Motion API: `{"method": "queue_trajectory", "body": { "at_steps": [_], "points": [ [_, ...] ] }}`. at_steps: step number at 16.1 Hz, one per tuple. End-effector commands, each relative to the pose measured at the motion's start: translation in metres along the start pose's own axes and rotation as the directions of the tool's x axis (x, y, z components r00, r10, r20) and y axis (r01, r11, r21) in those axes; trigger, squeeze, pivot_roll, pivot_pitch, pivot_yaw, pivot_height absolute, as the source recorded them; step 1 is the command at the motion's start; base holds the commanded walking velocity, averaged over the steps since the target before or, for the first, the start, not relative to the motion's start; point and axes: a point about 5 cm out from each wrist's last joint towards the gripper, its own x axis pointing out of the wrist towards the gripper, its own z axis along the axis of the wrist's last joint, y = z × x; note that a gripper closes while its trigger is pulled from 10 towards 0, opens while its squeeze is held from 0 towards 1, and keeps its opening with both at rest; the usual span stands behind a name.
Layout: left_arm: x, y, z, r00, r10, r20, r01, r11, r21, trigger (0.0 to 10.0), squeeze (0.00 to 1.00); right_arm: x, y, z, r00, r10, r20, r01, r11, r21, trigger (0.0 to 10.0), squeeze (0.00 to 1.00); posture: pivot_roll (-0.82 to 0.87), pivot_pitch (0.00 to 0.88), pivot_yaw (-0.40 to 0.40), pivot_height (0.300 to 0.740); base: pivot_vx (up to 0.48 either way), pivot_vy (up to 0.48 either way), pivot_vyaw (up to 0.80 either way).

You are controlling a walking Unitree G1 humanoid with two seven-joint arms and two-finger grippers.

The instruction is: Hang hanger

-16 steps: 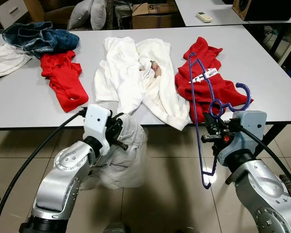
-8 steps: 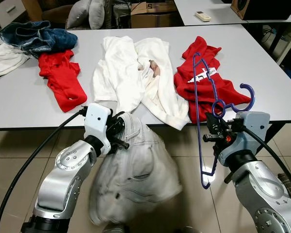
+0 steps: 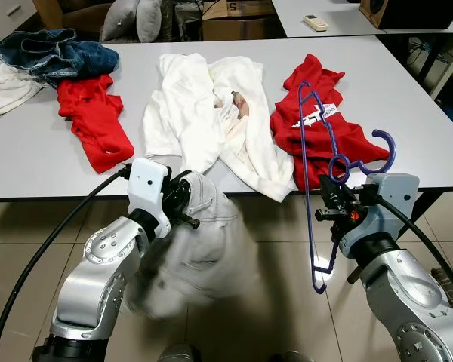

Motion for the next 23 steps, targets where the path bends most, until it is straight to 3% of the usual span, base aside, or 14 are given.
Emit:
{"method": "queue_trajectory", "body": {
  "at_steps": [1, 10, 12, 19, 21, 23],
  "points": [
    [0.0, 0.002, 0.024, 0.994, 0.004, 0.106, -0.007, 1.0, 0.028, 10.0, 0.0, 0.002, 0.002, 0.001, 1.0, 0.018, 0.001, -0.018, 1.0, 0.004, 10.0, 0.0, 0.01, 0.088, 0.058, 0.74, 0.27, 0.0, 0.0],
    [0.01, 0.006, 0.055, 0.977, 0.012, 0.212, -0.018, 1.0, 0.023, 10.0, 0.0, 0.011, 0.001, 0.009, 0.998, 0.061, 0.026, -0.06, 0.998, -0.03, 10.0, 0.0, 0.0, 0.061, 0.044, 0.74, 0.302, 0.0, -0.24],
    [0.012, 0.009, 0.057, 0.972, 0.031, 0.232, -0.03, 1.0, -0.01, 10.0, 0.0, 0.013, 0.001, 0.011, 0.997, 0.074, 0.024, -0.073, 0.996, -0.051, 10.0, 0.0, 0.0, 0.047, 0.038, 0.74, 0.343, 0.0, 0.0],
    [0.014, 0.012, 0.069, 0.966, 0.028, 0.257, -0.029, 1.0, 0.002, 10.0, 0.0, 0.013, 0.002, 0.014, 0.987, 0.16, 0.014, -0.158, 0.982, -0.103, 10.0, 0.0, 0.01, 0.029, 0.03, 0.74, 0.344, 0.0, 0.0],
    [0.018, 0.014, 0.082, 0.958, 0.014, 0.287, -0.023, 0.999, 0.026, 10.0, 0.0, 0.01, -0.001, 0.023, 0.971, 0.239, 0.018, -0.235, 0.962, -0.138, 10.0, 0.0, 0.01, 0.024, 0.028, 0.74, 0.349, 0.0, 0.0],
    [0.037, 0.032, 0.121, 0.936, 0.009, 0.352, -0.04, 0.996, 0.083, 10.0, 0.0, 0.003, -0.022, 0.048, 0.947, 0.318, 0.038, -0.305, 0.933, -0.193, 10.0, 0.0, 0.01, 0.001, 0.02, 0.74, 0.349, 0.0, 0.0]
  ]
}}
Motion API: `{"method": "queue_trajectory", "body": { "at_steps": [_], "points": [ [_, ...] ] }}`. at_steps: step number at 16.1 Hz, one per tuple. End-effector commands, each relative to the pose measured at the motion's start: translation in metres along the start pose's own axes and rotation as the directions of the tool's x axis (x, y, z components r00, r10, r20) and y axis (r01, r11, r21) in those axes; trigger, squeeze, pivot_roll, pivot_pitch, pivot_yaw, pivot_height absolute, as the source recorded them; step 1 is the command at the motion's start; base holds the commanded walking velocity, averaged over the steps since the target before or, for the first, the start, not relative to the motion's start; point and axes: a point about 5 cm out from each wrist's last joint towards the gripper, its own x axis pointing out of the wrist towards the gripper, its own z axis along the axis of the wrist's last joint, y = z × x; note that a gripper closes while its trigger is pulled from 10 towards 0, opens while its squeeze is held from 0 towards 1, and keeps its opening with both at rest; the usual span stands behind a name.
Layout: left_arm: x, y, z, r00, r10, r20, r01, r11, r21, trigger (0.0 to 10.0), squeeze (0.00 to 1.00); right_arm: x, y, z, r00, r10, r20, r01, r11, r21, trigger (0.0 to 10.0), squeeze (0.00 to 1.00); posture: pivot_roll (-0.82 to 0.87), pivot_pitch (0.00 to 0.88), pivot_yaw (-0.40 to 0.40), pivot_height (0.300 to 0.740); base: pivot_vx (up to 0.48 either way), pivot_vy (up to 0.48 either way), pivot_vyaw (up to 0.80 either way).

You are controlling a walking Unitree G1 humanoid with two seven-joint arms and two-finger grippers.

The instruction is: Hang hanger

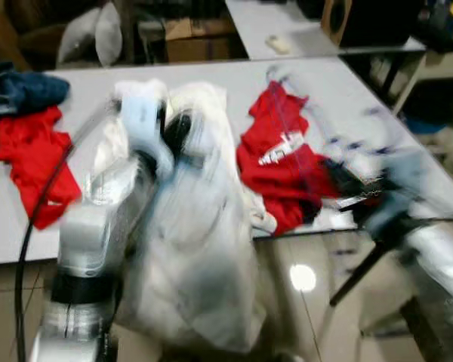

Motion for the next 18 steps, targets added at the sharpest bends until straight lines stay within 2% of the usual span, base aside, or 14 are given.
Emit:
{"method": "queue_trajectory", "body": {
  "at_steps": [1, 3, 5, 7, 9, 11, 14, 16, 18],
  "points": [
    [0.007, 0.027, 0.041, 0.987, 0.058, 0.147, -0.069, 0.995, 0.074, 10.0, 0.0, -0.006, 0.0, 0.017, 0.992, 0.114, 0.048, -0.113, 0.993, -0.022, 10.0, 0.0, 0.01, 0.0, 0.021, 0.74, 0.345, 0.0, 0.0],
    [0.028, 0.049, 0.078, 0.972, 0.094, 0.218, -0.121, 0.986, 0.113, 10.0, 0.0, -0.022, -0.009, 0.034, 0.971, 0.233, 0.045, -0.23, 0.971, -0.069, 10.0, 0.0, 0.01, 0.0, 0.023, 0.74, 0.345, 0.0, 0.0],
    [0.047, 0.063, 0.121, 0.952, 0.128, 0.28, -0.168, 0.978, 0.124, 10.0, 0.0, -0.036, -0.01, 0.045, 0.93, 0.364, 0.042, -0.362, 0.931, -0.056, 10.0, 0.0, 0.01, 0.0, 0.027, 0.74, 0.165, 0.0, 0.0],
    [0.053, 0.063, 0.134, 0.952, 0.123, 0.279, -0.175, 0.97, 0.171, 10.0, 0.0, -0.043, -0.01, 0.047, 0.907, 0.42, 0.026, -0.418, 0.907, -0.044, 10.0, 0.0, 0.01, 0.0, 0.034, 0.74, 0.0, 0.0, 0.0],
    [0.064, 0.061, 0.139, 0.961, 0.062, 0.268, -0.128, 0.963, 0.235, 10.0, 0.0, -0.054, -0.008, 0.046, 0.852, 0.52, -0.071, -0.522, 0.852, -0.031, 10.0, 0.0, 0.0, 0.0, 0.042, 0.74, 0.0, 0.0, 0.0],
    [0.068, 0.058, 0.137, 0.964, 0.028, 0.266, -0.092, 0.969, 0.23, 10.0, 0.0, -0.056, -0.004, 0.043, 0.818, 0.563, -0.119, -0.57, 0.822, -0.024, 10.0, 0.0, 0.0, 0.0, 0.042, 0.74, 0.0, 0.0, 0.0],
    [0.076, 0.046, 0.136, 0.961, -0.08, 0.265, 0.016, 0.972, 0.236, 10.0, 0.0, -0.041, 0.007, 0.042, 0.746, 0.648, -0.156, -0.658, 0.753, -0.019, 10.0, 0.0, 0.0, 0.0, 0.032, 0.74, 0.0, 0.0, 0.0],
    [0.075, 0.037, 0.138, 0.947, -0.183, 0.265, 0.114, 0.96, 0.255, 10.0, 0.0, -0.016, 0.003, 0.037, 0.768, 0.606, -0.208, -0.631, 0.772, -0.078, 10.0, 0.0, 0.0, 0.0, 0.026, 0.74, 0.0, 0.0, 0.0],
    [0.067, 0.026, 0.149, 0.905, -0.322, 0.279, 0.247, 0.929, 0.274, 10.0, 0.0, 0.026, -0.008, 0.042, 0.832, 0.501, -0.239, -0.546, 0.816, -0.188, 10.0, 0.0, 0.01, 0.004, 0.015, 0.74, 0.0, 0.0, 0.0]
  ]
}}
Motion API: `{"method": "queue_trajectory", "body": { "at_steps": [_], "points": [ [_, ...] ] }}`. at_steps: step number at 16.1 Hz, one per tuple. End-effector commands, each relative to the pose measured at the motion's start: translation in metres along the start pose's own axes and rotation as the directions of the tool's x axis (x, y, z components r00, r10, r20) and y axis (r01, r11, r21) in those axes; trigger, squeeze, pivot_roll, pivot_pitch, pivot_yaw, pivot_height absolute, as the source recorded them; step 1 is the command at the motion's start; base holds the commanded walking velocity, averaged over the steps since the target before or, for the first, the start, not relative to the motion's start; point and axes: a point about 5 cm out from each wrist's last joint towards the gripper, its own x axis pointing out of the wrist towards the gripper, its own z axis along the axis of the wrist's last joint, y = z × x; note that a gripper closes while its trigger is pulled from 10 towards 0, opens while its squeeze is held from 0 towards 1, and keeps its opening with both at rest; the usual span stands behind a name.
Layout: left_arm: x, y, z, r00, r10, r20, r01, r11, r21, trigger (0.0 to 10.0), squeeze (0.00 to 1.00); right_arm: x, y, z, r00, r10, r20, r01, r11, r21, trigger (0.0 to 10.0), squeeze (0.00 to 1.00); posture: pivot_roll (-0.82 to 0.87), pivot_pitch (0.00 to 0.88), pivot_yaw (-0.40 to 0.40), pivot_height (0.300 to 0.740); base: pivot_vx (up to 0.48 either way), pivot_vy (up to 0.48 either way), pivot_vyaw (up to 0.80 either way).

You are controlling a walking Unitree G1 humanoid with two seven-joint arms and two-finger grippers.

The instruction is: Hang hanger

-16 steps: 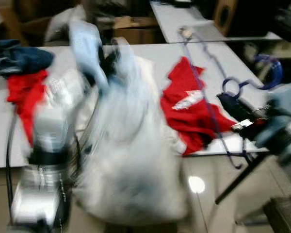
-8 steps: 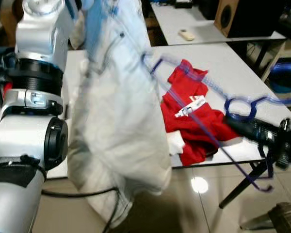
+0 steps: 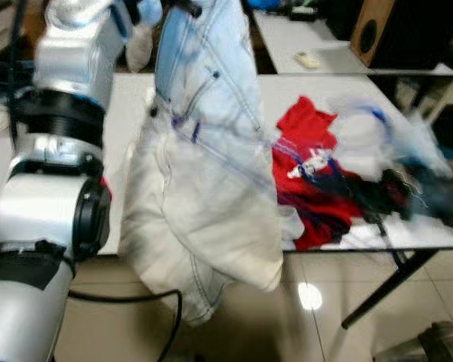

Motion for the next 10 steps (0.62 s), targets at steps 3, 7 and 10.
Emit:
{"method": "queue_trajectory", "body": {
  "at_steps": [3, 7, 10],
  "points": [
    [-0.005, 0.011, 0.06, 0.982, -0.045, 0.183, 0.049, 0.999, -0.016, 10.0, 0.0, 0.031, -0.044, 0.044, 0.992, -0.119, 0.051, 0.125, 0.981, -0.149, 10.0, 0.0, 0.02, 0.008, 0.004, 0.74, 0.0, 0.0, 0.0],
    [-0.025, 0.033, 0.144, 0.842, 0.072, 0.534, -0.049, 0.997, -0.059, 10.0, 0.0, 0.025, -0.1, 0.158, 0.802, -0.382, 0.46, 0.53, 0.81, -0.251, 10.0, 0.0, 0.02, 0.009, -0.005, 0.74, 0.0, 0.0, 0.0],
    [-0.035, 0.038, 0.165, 0.803, 0.09, 0.589, -0.089, 0.996, -0.031, 10.0, 0.0, 0.008, -0.102, 0.199, 0.673, -0.337, 0.658, 0.606, 0.761, -0.231, 10.0, 0.0, 0.03, 0.009, -0.012, 0.74, 0.0, 0.0, 0.0]
  ]
}}
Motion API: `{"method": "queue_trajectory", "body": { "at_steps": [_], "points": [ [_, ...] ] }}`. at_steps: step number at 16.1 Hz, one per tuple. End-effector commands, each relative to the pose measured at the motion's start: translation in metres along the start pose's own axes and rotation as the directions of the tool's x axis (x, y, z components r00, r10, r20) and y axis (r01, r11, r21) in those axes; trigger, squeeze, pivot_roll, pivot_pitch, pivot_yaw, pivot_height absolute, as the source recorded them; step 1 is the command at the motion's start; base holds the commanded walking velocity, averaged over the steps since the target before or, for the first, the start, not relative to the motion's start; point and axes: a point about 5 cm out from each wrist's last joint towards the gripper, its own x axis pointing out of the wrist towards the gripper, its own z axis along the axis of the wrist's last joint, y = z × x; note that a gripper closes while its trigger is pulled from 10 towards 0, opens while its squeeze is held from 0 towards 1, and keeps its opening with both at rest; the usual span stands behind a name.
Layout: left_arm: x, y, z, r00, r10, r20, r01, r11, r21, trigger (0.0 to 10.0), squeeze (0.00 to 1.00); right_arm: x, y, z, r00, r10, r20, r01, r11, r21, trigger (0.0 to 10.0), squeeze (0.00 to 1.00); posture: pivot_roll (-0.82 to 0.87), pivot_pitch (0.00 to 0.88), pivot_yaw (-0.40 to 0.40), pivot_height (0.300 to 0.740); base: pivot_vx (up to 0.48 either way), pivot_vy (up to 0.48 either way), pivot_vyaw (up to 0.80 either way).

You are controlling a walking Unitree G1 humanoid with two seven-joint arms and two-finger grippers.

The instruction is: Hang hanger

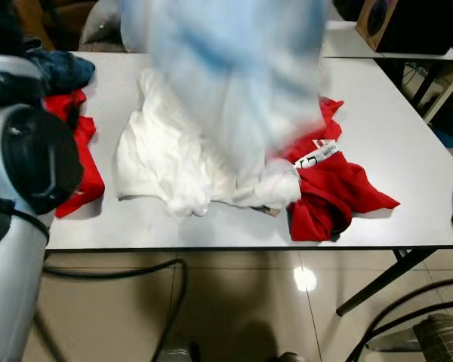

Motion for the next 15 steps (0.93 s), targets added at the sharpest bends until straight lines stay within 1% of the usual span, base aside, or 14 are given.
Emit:
{"method": "queue_trajectory", "body": {
  "at_steps": [1, 2, 3, 5, 6, 7, 8, 9, 10, 11, 12, 13, 14, 15],
  "points": [
    [-0.004, -0.002, -0.002, 1.0, -0.012, 0.006, 0.012, 1.0, -0.011, 10.0, 0.0, -0.01, 0.002, -0.022, 0.999, 0.028, -0.047, -0.027, 1.0, 0.014, 10.0, 0.0, 0.03, 0.012, -0.013, 0.74, 0.0, 0.0, 0.0],
    [-0.005, -0.004, -0.006, 1.0, -0.02, -0.004, 0.02, 1.0, -0.02, 10.0, 0.0, -0.011, 0.006, -0.03, 0.996, 0.056, -0.063, -0.055, 0.998, 0.015, 10.0, 0.0, 0.03, 0.012, -0.013, 0.74, 0.0, 0.0, 0.0],
    [-0.023, -0.028, -0.058, 0.993, -0.048, -0.108, 0.031, 0.989, -0.148, 10.0, 0.0, -0.035, 0.039, -0.089, 0.965, 0.153, -0.213, -0.153, 0.988, 0.016, 10.0, 0.0, 0.03, 0.019, -0.012, 0.74, 0.0, 0.0, 0.0],
    [-0.055, -0.062, -0.117, 0.961, -0.081, -0.264, 0.029, 0.98, -0.198, 10.0, 0.0, -0.067, 0.069, -0.131, 0.935, 0.196, -0.297, -0.177, 0.98, 0.089, 10.0, 0.0, 0.03, 0.025, -0.008, 0.74, 0.0, 0.0, 0.0],
    [-0.072, -0.076, -0.142, 0.937, -0.08, -0.34, 0.007, 0.977, -0.211, 10.0, 0.0, -0.081, 0.081, -0.143, 0.923, 0.208, -0.324, -0.181, 0.977, 0.114, 10.0, 0.0, 0.03, 0.03, -0.007, 0.74, 0.0, 0.0, 0.0],
    [-0.107, -0.101, -0.181, 0.876, -0.091, -0.473, -0.019, 0.974, -0.224, 10.0, 0.0, -0.107, 0.104, -0.158, 0.902, 0.241, -0.359, -0.187, 0.966, 0.178, 10.0, 0.0, 0.03, 0.037, -0.003, 0.74, 0.0, 0.0, 0.0],
    [-0.137, -0.113, -0.207, 0.802, -0.077, -0.593, -0.044, 0.981, -0.187, 10.0, 0.0, -0.13, 0.124, -0.16, 0.88, 0.293, -0.373, -0.212, 0.946, 0.245, 10.0, 0.0, 0.02, 0.043, 0.001, 0.74, 0.0, 0.0, 0.0],
    [-0.147, -0.114, -0.216, 0.768, -0.065, -0.637, -0.058, 0.984, -0.17, 10.0, 0.0, -0.14, 0.133, -0.158, 0.867, 0.326, -0.378, -0.231, 0.933, 0.276, 10.0, 0.0, 0.02, 0.044, 0.007, 0.74, 0.0, 0.0, 0.0],
    [-0.155, -0.107, -0.225, 0.719, 0.002, -0.695, -0.072, 0.995, -0.072, 10.0, 0.0, -0.16, 0.144, -0.15, 0.841, 0.384, -0.381, -0.268, 0.908, 0.322, 10.0, 0.0, 0.02, 0.046, 0.016, 0.74, 0.0, 0.0, 0.0],
    [-0.153, -0.1, -0.227, 0.705, 0.041, -0.708, -0.093, 0.995, -0.035, 10.0, 0.0, -0.167, 0.147, -0.146, 0.83, 0.404, -0.385, -0.281, 0.898, 0.338, 10.0, 0.0, 0.02, 0.046, 0.019, 0.74, 0.0, 0.0, 0.0],
    [-0.15, -0.093, -0.229, 0.696, 0.095, -0.712, -0.103, 0.994, 0.032, 10.0, 0.0, -0.176, 0.15, -0.141, 0.81, 0.434, -0.394, -0.305, 0.887, 0.348, 10.0, 0.0, 0.02, 0.044, 0.023, 0.74, 0.0, 0.0, 0.0],
    [-0.149, -0.09, -0.23, 0.688, 0.11, -0.717, -0.1, 0.993, 0.057, 10.0, 0.0, -0.181, 0.151, -0.138, 0.798, 0.452, -0.398, -0.32, 0.878, 0.357, 10.0, 0.0, 0.02, 0.043, 0.025, 0.74, 0.0, 0.0, 0.0],
    [-0.154, -0.085, -0.236, 0.638, 0.149, -0.756, -0.083, 0.989, 0.124, 10.0, 0.0, -0.194, 0.155, -0.126, 0.764, 0.5, -0.409, -0.354, 0.853, 0.383, 10.0, 0.0, 0.01, 0.043, 0.032, 0.74, 0.0, 0.0, 0.0],
    [-0.162, -0.083, -0.243, 0.591, 0.17, -0.788, -0.07, 0.985, 0.16, 10.0, 0.0, -0.203, 0.156, -0.114, 0.742, 0.523, -0.42, -0.365, 0.84, 0.402, 10.0, 0.0, 0.01, 0.042, 0.038, 0.74, 0.0, 0.0, 0.0]
  ]
}}
